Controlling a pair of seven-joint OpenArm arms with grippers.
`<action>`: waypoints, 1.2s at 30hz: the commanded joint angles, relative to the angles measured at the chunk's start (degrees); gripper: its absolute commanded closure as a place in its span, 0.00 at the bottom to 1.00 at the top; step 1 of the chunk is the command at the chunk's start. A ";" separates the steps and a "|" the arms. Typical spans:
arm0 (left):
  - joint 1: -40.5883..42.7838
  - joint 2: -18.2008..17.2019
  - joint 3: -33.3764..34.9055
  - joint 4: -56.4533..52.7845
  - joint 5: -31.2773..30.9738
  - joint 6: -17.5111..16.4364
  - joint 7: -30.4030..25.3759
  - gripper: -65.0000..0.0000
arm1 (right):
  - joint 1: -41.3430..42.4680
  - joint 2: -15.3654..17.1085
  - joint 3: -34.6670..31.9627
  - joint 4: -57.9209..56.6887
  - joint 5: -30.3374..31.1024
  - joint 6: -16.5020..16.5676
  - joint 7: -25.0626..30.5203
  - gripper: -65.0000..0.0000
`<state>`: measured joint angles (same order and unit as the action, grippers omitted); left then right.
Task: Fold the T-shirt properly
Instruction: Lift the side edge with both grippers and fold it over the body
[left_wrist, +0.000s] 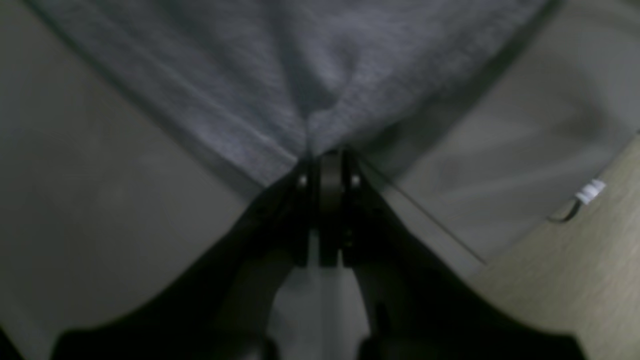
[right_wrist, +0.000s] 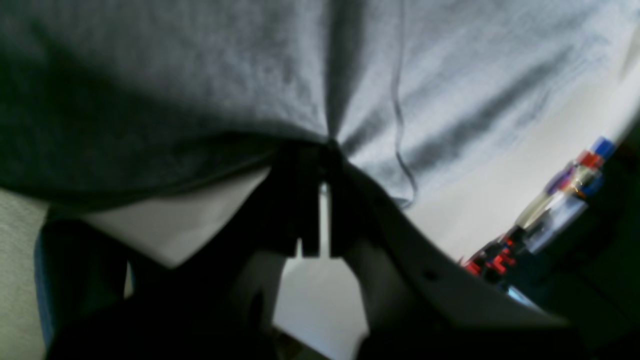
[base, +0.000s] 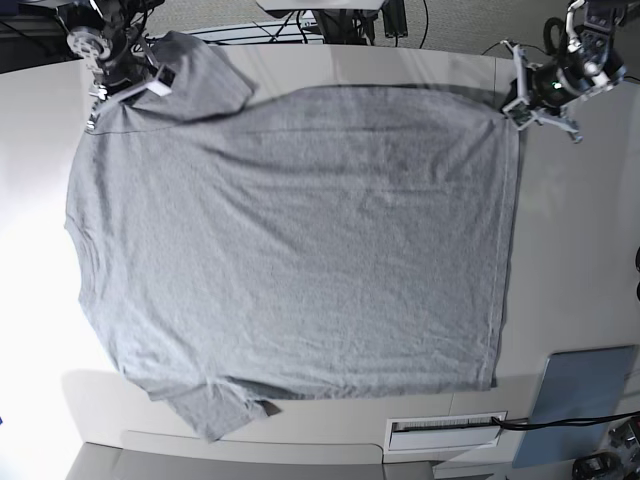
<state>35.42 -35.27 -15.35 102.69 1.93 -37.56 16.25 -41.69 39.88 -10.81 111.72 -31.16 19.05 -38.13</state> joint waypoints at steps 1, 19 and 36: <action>1.36 -1.09 -1.95 1.42 -1.66 0.09 -0.61 1.00 | -1.42 1.46 0.48 1.88 -0.35 -1.70 -0.57 1.00; 17.18 -1.09 -7.45 4.63 -7.76 -2.14 -0.83 1.00 | -24.26 3.76 0.46 7.69 -7.37 -18.27 -0.66 1.00; 7.06 -1.03 -7.30 5.57 -14.05 6.75 -0.83 1.00 | -10.32 3.74 0.79 9.35 -1.36 -25.46 1.14 1.00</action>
<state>42.26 -35.40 -22.20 107.61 -11.53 -31.35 16.34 -51.77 42.94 -10.37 120.31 -31.27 -5.08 -37.54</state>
